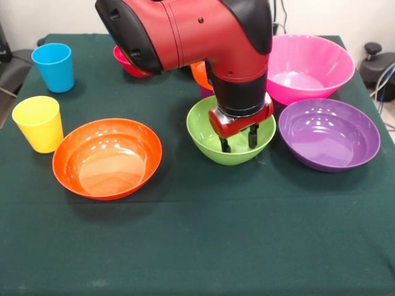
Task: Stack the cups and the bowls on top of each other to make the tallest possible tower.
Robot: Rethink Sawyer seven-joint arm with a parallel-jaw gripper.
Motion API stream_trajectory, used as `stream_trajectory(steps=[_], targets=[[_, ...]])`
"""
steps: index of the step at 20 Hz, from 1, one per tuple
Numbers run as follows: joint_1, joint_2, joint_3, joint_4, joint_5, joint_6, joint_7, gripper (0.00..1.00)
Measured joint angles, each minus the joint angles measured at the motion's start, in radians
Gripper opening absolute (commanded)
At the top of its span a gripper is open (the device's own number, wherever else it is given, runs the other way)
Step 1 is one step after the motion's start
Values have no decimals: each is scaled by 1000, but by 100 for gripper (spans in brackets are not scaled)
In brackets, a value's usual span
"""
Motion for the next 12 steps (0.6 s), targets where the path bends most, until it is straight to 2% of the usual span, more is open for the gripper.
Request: stream_trajectory(steps=[12], targets=[[-25, -9, 19, -1, 5, -88, 0, 100]])
